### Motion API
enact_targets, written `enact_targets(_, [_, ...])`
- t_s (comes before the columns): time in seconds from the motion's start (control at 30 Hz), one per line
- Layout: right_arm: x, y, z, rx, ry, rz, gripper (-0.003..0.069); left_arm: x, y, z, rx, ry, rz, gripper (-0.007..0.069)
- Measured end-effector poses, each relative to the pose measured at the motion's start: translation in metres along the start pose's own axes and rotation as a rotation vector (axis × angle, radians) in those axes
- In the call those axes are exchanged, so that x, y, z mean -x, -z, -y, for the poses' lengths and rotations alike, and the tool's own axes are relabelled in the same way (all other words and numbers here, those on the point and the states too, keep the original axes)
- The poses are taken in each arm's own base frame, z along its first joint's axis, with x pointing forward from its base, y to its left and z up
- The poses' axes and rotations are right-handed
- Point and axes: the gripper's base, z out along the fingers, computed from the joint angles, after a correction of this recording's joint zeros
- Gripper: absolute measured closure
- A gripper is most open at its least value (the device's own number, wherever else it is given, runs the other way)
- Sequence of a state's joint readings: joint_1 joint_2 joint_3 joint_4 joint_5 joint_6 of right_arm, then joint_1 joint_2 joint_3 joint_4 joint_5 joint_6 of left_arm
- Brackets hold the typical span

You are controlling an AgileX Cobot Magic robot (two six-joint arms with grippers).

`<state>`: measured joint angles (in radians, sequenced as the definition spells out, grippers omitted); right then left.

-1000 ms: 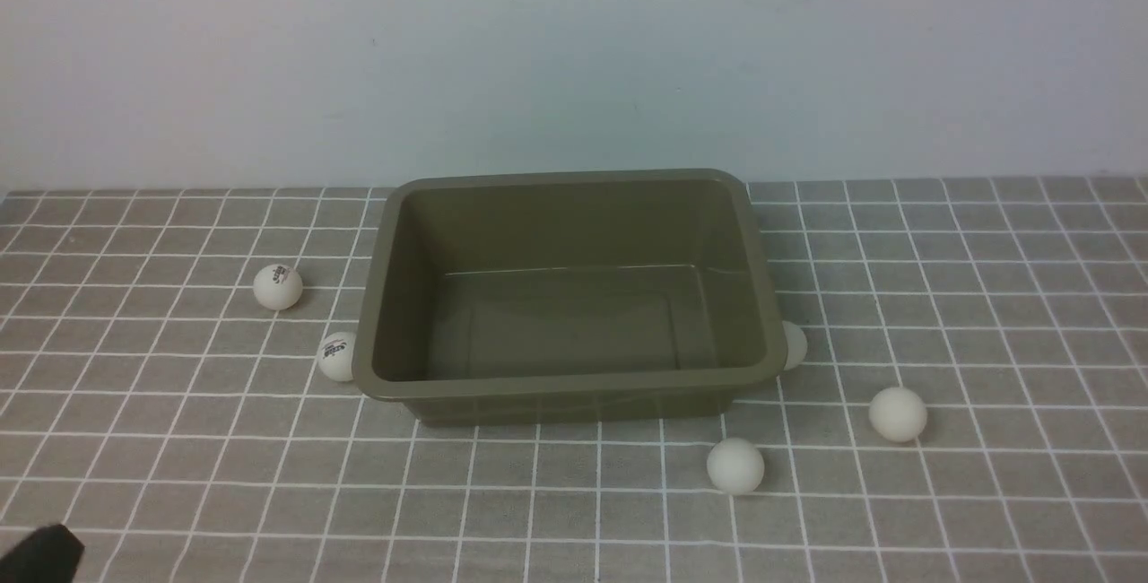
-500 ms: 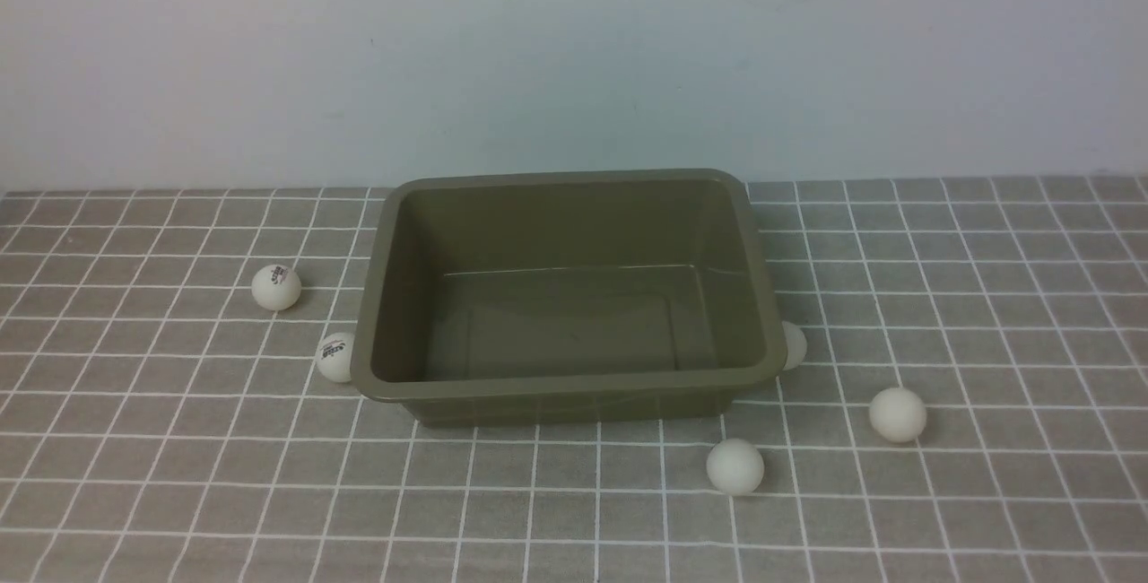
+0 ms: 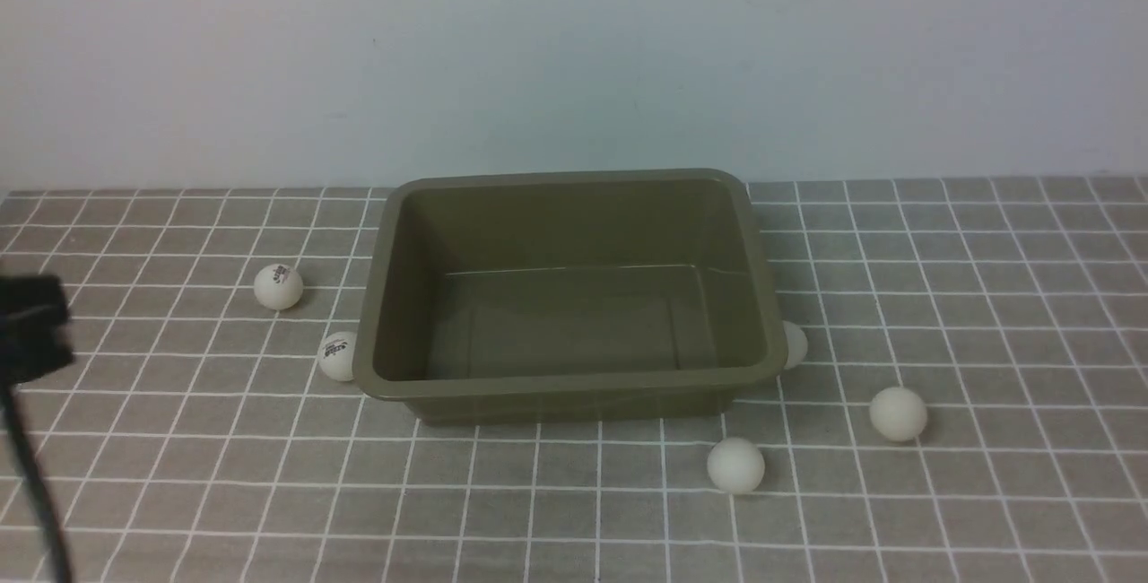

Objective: Put the table tennis balls into the box on the grey coffee tablecloth.
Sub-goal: 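Reach for and grasp a ping pong ball on the table beside the basket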

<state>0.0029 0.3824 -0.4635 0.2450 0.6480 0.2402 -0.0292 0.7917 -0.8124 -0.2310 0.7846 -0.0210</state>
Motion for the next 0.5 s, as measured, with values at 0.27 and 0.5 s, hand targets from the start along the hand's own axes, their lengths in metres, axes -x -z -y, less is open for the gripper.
enact_targets(0.27, [0.061,-0.072,-0.017,-0.175,0.215,-0.500,0.0669,0.040,-0.095,-0.011,0.079,-0.013,-0.339,0.0629])
enact_targets(0.5, [0.076,-0.128,-0.016,-0.210,0.230,-0.656,0.0609,0.074,-0.168,-0.025,0.161,-0.089,-0.418,0.0624])
